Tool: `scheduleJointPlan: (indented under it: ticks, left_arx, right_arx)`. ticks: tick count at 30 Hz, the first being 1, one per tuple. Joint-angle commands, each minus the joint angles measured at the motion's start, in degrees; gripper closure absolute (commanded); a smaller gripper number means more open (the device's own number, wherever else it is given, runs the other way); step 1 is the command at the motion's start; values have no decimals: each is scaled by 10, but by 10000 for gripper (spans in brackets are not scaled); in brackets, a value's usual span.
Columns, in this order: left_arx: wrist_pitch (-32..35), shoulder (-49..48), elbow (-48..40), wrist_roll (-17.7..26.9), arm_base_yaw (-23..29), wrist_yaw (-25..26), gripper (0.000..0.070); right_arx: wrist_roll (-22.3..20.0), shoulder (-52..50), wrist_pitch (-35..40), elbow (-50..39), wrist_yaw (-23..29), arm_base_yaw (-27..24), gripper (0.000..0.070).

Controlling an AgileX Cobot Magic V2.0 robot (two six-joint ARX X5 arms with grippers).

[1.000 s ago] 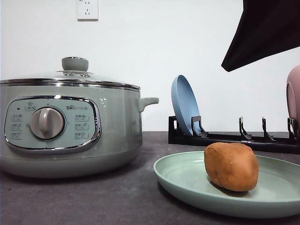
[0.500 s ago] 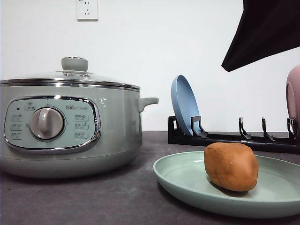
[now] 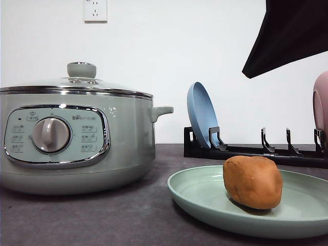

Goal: Transfer potato from steamer to green plate

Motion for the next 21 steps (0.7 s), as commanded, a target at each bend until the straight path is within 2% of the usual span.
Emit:
scheduleJointPlan:
  ticks: [1,11,21]
  left_arx:
    - [6,-13,-20,0,2,-6,685]
    - [-2,-74,-121,0,2,-10,685]
    - [-35,-86,-152,-2,2,-10,685]
  right_arx:
    - [-6,3,5,9,0,3,700]
    - [-6,3,5,9,0,3,700]
    - [-6,3,5,9,0,3,700]
